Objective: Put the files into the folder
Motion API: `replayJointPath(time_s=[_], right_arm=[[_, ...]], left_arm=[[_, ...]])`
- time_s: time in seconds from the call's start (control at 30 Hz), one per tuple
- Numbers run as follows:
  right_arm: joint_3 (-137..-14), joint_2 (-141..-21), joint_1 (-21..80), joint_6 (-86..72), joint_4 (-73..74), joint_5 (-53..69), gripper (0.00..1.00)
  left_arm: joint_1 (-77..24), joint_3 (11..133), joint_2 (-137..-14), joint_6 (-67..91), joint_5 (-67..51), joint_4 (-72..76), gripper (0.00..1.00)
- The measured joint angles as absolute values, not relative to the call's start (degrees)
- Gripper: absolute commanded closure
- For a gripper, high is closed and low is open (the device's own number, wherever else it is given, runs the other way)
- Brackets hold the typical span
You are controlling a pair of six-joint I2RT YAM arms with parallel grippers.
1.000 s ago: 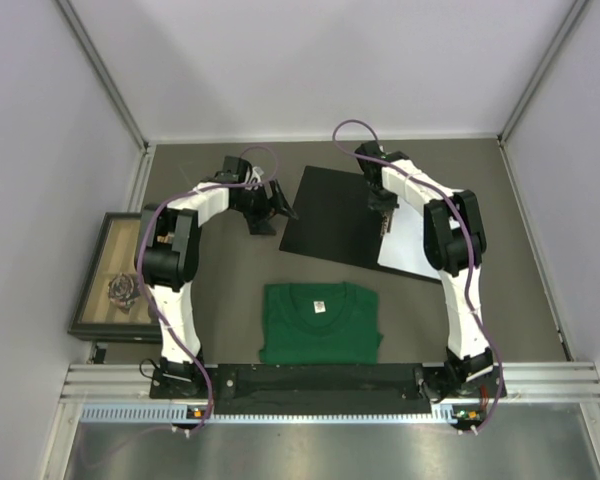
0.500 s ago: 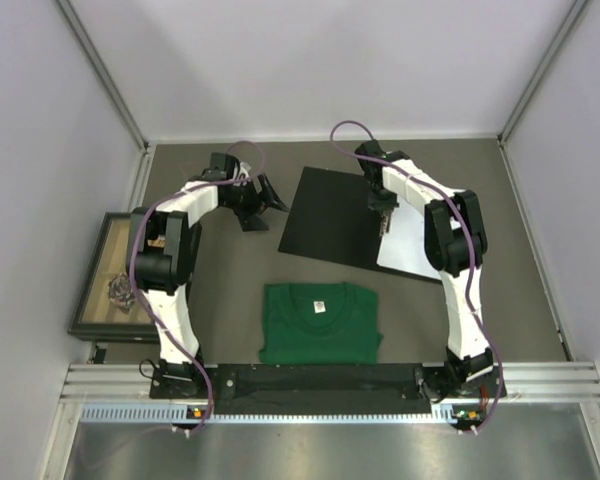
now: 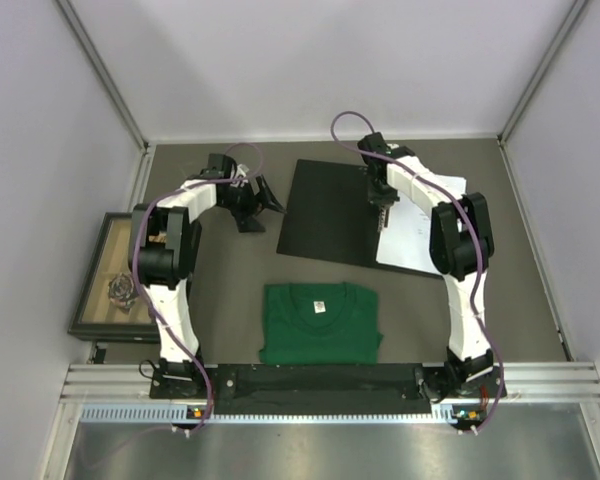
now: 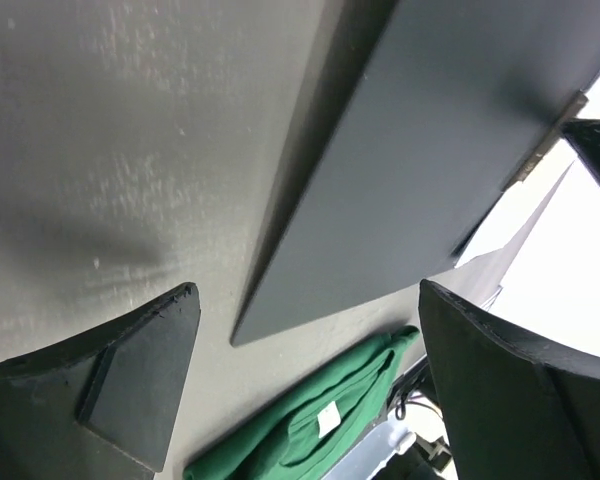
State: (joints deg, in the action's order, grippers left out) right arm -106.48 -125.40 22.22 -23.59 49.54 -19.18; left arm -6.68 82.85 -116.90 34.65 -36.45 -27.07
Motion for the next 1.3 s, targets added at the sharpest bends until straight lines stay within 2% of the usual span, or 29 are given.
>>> replayJointPath(time_s=[0.3, 0.53, 0.57, 0.67, 0.7, 0.73, 0.77, 0.83, 1.07, 1.3], right_arm=[[-105.73, -123.61, 21.43, -23.4, 47.75, -15.86, 1.0], [-105.69, -123.5, 21.19, -23.03, 46.09, -13.67, 1.0], [-105.65, -123.5, 21.19, -23.03, 45.93, -13.37, 1.0], [-105.34, -123.5, 21.15, -23.09, 45.52, -12.69, 1.0], [-105.3, -123.5, 21.12, -23.09, 45.5, -12.56, 0.97], [-105.3, -123.5, 21.06, -23.09, 45.69, -12.49, 0.91], [-105.32, -123.5, 20.91, -23.14, 46.0, -12.51, 0.77], [-105.38, -123.52, 20.6, -23.53, 47.0, -12.56, 0.7], [-105.47, -125.49, 18.72, -23.4, 50.04, -12.99, 0.67], [-105.43, -127.2, 18.48, -23.4, 50.61, -12.67, 0.69]], left_arm=[[-6.68, 86.5, -122.02, 33.5, -40.69, -26.98, 0.02], [-7.29, 90.59, -127.92, 35.09, -50.59, -22.7, 0.06], [-7.53, 90.59, -128.09, 35.46, -51.33, -22.13, 0.09], [-8.51, 90.52, -128.46, 36.23, -51.83, -20.51, 0.08], [-8.82, 90.39, -128.53, 36.38, -51.77, -20.18, 0.07], [-9.04, 90.19, -128.51, 36.47, -51.48, -19.92, 0.07], [-9.15, 90.15, -128.4, 36.51, -51.24, -19.94, 0.07], [-9.34, 90.02, -127.94, 36.49, -50.19, -20.16, 0.06], [-9.8, 87.92, -125.1, 36.25, -45.5, -20.93, 0.06], [-9.76, 87.7, -124.86, 36.18, -44.71, -21.06, 0.06]])
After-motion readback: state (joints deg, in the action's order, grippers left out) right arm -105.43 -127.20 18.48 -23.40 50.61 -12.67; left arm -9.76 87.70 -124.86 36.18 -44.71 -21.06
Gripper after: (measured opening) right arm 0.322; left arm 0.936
